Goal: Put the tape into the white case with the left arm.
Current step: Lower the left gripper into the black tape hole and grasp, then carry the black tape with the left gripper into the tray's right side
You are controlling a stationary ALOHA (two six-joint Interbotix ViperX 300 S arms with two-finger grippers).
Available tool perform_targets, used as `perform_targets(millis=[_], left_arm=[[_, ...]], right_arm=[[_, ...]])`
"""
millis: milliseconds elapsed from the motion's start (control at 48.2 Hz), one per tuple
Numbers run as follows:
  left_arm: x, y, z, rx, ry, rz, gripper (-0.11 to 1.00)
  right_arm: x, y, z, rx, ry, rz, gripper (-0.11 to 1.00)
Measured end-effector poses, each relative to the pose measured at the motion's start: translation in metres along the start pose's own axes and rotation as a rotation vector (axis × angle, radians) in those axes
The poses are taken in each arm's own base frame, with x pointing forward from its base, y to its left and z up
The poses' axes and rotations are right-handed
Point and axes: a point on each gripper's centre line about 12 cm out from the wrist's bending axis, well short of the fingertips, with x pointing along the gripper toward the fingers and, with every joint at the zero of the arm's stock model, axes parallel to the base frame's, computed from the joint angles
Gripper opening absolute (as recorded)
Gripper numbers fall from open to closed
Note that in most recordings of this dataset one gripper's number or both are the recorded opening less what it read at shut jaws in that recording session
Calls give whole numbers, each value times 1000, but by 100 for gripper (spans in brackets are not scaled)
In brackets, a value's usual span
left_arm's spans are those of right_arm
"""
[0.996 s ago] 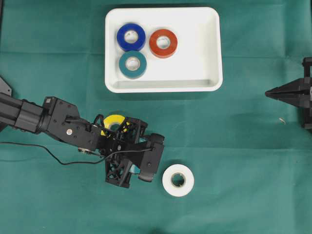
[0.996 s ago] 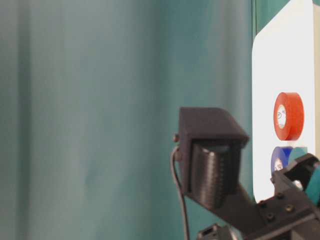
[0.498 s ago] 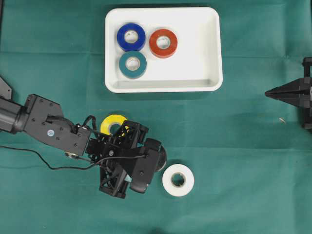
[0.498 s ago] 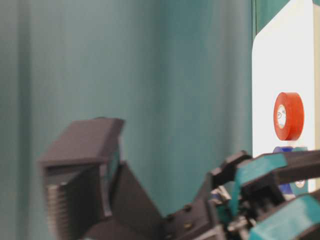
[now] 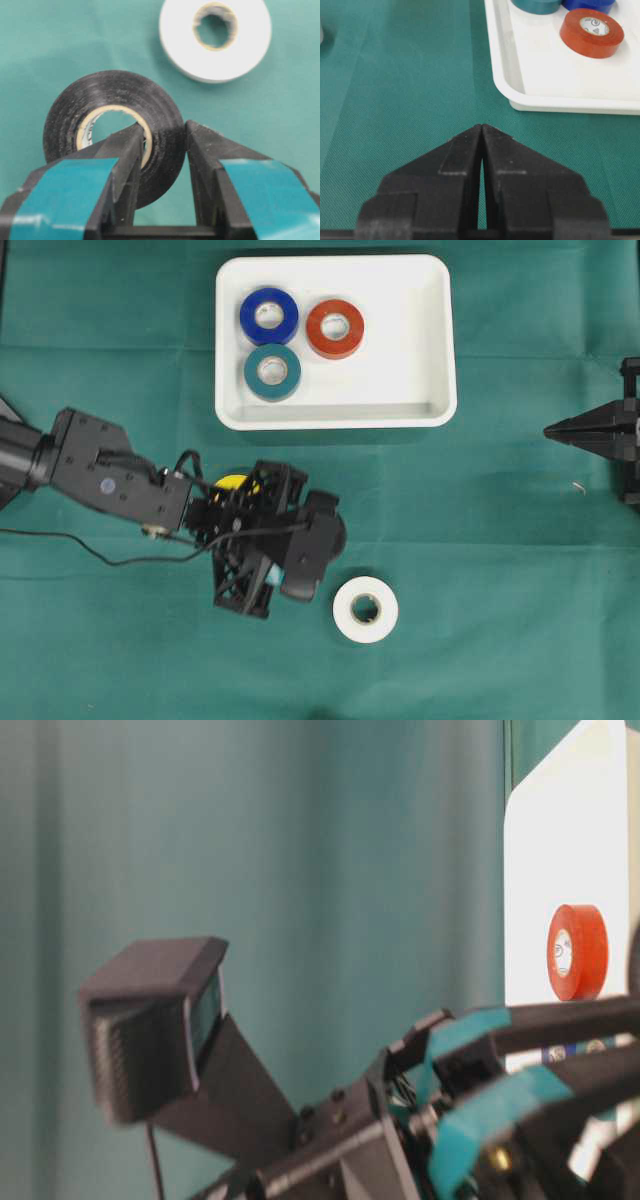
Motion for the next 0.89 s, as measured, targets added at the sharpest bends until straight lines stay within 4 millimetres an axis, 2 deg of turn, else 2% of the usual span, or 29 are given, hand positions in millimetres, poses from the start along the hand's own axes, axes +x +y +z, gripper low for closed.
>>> perform_targets(millis=[498, 664, 892], left_arm=[[-1, 111, 7, -178, -61, 173, 23], [8, 132, 8, -207, -59, 201, 24], [22, 150, 16, -121, -56, 222, 24]], right_arm=[[0, 0, 0, 0, 0, 0, -9], [0, 0, 0, 0, 0, 0, -9], [0, 0, 0, 0, 0, 0, -9]])
